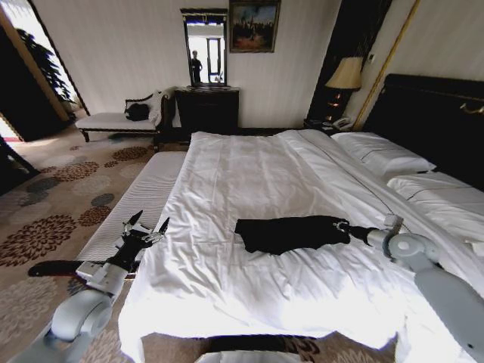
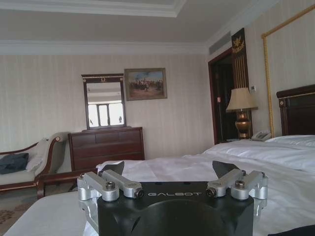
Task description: Fold the clothes on the bed.
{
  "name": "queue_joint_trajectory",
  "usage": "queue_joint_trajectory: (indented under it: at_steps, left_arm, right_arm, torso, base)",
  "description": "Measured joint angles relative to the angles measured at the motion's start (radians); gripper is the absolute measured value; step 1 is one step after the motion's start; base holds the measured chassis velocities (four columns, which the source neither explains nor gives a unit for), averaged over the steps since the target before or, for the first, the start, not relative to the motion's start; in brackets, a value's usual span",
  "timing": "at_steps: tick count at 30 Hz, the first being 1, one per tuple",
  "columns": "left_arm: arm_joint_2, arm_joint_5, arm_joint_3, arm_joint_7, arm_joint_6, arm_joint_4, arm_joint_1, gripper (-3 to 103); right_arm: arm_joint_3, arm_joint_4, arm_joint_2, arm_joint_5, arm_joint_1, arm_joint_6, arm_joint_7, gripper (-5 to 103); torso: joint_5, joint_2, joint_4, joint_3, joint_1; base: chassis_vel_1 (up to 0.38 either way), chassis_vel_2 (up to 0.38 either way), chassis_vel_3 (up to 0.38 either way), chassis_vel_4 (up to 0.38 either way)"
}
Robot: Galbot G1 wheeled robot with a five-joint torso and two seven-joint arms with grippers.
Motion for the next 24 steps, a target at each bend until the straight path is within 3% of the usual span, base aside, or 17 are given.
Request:
queue_joint_trajectory:
  at_steps: [2, 5, 8, 15, 20, 24]
  left_arm:
    - [0.0, 0.0, 0.0, 0.001, 0.0, 0.0, 0.0, 100]
    - [0.0, 0.0, 0.0, 0.0, 0.0, 0.0, 0.0, 100]
    - [0.0, 0.0, 0.0, 0.0, 0.0, 0.0, 0.0, 100]
    - [0.0, 0.0, 0.0, 0.0, 0.0, 0.0, 0.0, 100]
    - [0.0, 0.0, 0.0, 0.0, 0.0, 0.0, 0.0, 100]
    - [0.0, 0.0, 0.0, 0.0, 0.0, 0.0, 0.0, 100]
  right_arm:
    - [-0.019, 0.023, 0.013, -0.02, 0.009, 0.001, 0.007, 4]
    - [-0.146, 0.102, 0.078, -0.082, 0.078, -0.001, 0.051, 4]
    - [-0.219, 0.111, 0.099, -0.096, 0.12, 0.0, 0.067, 4]
    - [-0.505, 0.022, 0.143, -0.117, 0.314, 0.03, 0.081, 4]
    - [-0.625, -0.061, 0.195, -0.114, 0.434, 0.037, 0.099, 4]
    - [-0.662, -0.095, 0.226, -0.113, 0.46, 0.039, 0.115, 4]
  torso:
    - [0.0, 0.0, 0.0003, 0.0, 0.0]
    - [-0.0002, 0.0, 0.0004, 0.0, 0.0]
    - [0.0, 0.0, 0.0005, 0.0, 0.0]
    - [0.0, 0.0, -0.0002, 0.0, 0.0]
    - [-0.0001, 0.0, 0.0005, 0.0, 0.0]
    - [0.0, 0.0, 0.0003, 0.0, 0.0]
  base:
    - [0.0, 0.0, 0.0, 0.0]
    - [0.0, 0.0, 0.0, 0.0]
    - [0.0, 0.0, 0.0, 0.0]
    - [0.0, 0.0, 0.0, 0.0]
    - [0.0, 0.0, 0.0, 0.0]
    - [0.0, 0.0, 0.0, 0.0]
